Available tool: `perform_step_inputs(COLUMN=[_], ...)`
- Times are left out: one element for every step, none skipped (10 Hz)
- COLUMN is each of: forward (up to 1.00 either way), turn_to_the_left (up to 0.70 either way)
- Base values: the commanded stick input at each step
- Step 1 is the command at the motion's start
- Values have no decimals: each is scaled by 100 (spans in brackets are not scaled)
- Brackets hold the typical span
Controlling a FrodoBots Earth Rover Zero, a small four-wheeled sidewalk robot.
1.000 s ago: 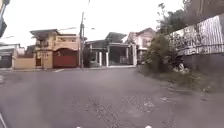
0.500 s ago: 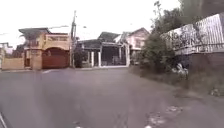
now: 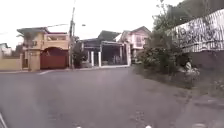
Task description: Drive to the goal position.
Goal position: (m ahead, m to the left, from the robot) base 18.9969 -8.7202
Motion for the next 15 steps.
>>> perform_step_inputs(forward=[100,100,100,100,100,100,100,100,100,100,100,100,100,100,100], turn_to_the_left=[0,0,0,0,0,0,0,0,0,0,0,0,0,0,0])
